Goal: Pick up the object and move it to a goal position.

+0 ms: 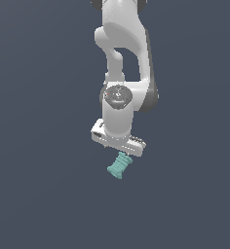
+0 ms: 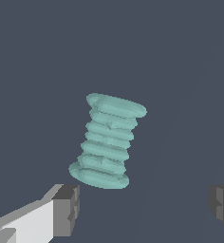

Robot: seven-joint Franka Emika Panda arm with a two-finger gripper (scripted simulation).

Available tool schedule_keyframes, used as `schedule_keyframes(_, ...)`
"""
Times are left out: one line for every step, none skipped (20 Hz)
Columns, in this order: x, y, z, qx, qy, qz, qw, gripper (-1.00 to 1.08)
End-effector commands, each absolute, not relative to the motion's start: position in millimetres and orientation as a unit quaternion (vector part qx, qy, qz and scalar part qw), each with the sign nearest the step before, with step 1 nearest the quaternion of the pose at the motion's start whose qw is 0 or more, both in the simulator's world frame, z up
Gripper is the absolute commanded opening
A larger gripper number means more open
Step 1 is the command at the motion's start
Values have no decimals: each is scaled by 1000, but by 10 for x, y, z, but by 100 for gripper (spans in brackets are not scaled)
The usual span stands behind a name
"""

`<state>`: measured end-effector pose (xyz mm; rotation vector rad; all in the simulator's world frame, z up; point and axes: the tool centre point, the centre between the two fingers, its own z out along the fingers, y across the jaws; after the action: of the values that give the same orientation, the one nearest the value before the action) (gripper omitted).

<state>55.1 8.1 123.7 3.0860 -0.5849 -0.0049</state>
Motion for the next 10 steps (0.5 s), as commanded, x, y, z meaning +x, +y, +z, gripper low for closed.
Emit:
schedule_keyframes(630,115,1158,976,-216,-1,0,100)
schedule_keyframes(656,128,1130,974,-227,-1,0,100)
schedule_keyframes(681,140,1103,972,-236,-1,0,100)
schedule_keyframes(704,152,1077,969,-245,-1,0,100)
schedule_keyframes(725,163,1053,967,-254,-1,0,100)
schedule_keyframes(744,173,1031,965,-261,-1,0,100)
schedule_keyframes(761,183,1010,963,-268,-1,0,100)
schedule_keyframes(777,191,991,962,-275,0,0,100)
schedule_keyframes(791,199,974,960,-281,0,0,100)
schedule_keyframes(804,207,958,958,-286,0,0,100)
